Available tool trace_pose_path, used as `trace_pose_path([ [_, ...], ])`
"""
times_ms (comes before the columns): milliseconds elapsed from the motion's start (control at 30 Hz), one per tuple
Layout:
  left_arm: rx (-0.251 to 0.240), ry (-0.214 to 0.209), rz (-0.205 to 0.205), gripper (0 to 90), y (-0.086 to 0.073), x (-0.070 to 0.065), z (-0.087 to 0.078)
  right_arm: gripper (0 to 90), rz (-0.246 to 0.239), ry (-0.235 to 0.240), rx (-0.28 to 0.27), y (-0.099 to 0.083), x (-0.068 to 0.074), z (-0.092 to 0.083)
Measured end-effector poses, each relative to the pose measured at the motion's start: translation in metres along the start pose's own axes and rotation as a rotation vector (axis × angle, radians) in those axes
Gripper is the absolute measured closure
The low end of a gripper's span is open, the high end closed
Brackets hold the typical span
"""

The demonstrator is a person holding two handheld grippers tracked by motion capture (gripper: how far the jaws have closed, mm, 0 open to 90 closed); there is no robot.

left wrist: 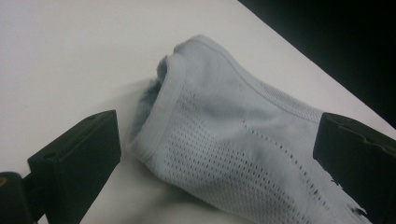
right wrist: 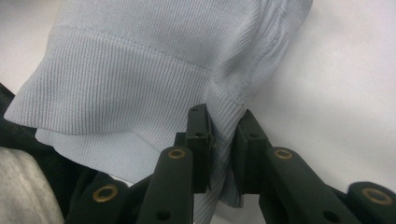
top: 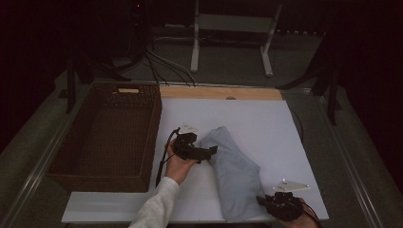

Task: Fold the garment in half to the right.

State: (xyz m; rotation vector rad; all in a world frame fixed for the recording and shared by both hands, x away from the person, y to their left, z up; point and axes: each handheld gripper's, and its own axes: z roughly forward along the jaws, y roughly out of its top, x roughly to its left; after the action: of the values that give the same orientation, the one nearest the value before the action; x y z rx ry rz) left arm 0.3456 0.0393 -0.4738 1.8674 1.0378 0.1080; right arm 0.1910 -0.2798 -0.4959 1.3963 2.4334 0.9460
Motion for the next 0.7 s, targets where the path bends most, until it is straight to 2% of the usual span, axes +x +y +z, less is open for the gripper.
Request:
trace_pose_path([
  [333, 0.031, -0.004, 0.004, 2.8, -0.013, 0.002, 0.006, 79.4, 0.004, -0.004, 0.000, -0.004, -0.002, -0.002],
  [700, 0.063, -0.002, -0.016, 2.6, -0.019, 0.007, 0.018, 79.3, 0.001, -0.005, 0.000, -0.005, -0.002, -0.003],
])
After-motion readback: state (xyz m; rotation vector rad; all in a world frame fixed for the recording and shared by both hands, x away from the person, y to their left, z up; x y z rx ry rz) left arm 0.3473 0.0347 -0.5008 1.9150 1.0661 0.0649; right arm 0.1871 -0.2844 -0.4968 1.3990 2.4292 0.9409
